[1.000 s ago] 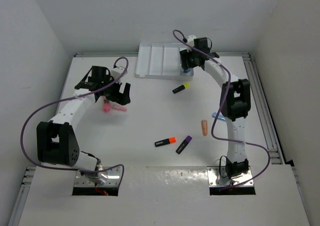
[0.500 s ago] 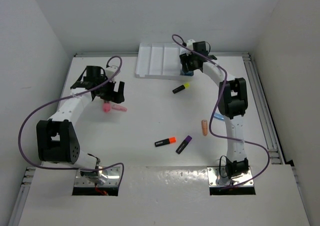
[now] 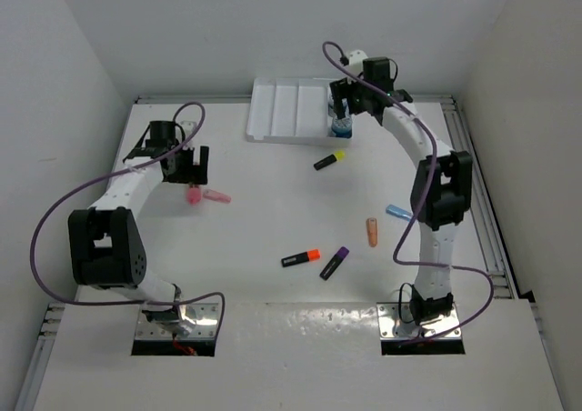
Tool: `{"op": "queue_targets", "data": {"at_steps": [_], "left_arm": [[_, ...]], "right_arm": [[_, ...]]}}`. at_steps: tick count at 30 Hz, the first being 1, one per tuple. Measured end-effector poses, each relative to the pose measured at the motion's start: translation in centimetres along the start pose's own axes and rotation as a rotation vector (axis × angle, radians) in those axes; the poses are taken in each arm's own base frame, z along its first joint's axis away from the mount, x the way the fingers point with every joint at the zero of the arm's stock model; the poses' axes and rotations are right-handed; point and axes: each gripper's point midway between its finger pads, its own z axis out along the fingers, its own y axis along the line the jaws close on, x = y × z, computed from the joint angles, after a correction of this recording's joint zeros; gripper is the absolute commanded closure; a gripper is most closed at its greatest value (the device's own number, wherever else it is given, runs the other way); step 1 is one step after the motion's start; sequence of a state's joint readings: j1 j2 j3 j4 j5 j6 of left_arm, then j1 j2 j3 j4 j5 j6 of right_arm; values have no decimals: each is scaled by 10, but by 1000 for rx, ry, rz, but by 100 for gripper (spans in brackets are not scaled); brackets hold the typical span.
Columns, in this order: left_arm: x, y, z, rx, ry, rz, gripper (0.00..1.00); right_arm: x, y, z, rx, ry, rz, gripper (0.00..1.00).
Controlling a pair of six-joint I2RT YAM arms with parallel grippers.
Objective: Sort the stationery into containers
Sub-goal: Place the stationery in the storage box, then pick up the stationery from the center of the board.
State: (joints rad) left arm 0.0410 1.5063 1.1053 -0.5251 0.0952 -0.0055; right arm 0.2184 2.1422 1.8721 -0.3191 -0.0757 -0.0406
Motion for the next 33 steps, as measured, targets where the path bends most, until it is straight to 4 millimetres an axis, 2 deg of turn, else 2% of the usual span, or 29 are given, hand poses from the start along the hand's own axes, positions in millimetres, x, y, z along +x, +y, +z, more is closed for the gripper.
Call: {"op": "queue_targets", "data": {"at_steps": [3,6,9,12,15,16,20,25,28,33], "left_arm": [[11,6,17,-30,57,-24,6],[25,11,37,-49,121,-34,7],[41,13,53,-56,179,-38,9],[46,14,61,-51,199,-40,16],[44,14,65,-40,191,-35,31],[42,13,66,-34,186,-26,39],[35,13,75,-4,184,-6,58],[23,13,82,77,168,-15,78],[25,8,79,176,169,-35,88],[30,-24,56,415,193,-41,98]], "right_arm": [[-26,5,-36,-16,-60,15,20],[-34,15,-76,-52,-90,33,21],[-24,30,-111,-102,-87,36,21],[-2,47,-136,-154,-54,34,22],[24,64,-149,-208,-7,11,22],[33,70,-152,-225,11,-1,22],[59,97,-162,-299,48,-114,19],[72,123,-182,-379,-13,-314,14],[74,137,-196,-419,-99,-459,13],[74,159,-214,-464,-273,-690,13]]}}
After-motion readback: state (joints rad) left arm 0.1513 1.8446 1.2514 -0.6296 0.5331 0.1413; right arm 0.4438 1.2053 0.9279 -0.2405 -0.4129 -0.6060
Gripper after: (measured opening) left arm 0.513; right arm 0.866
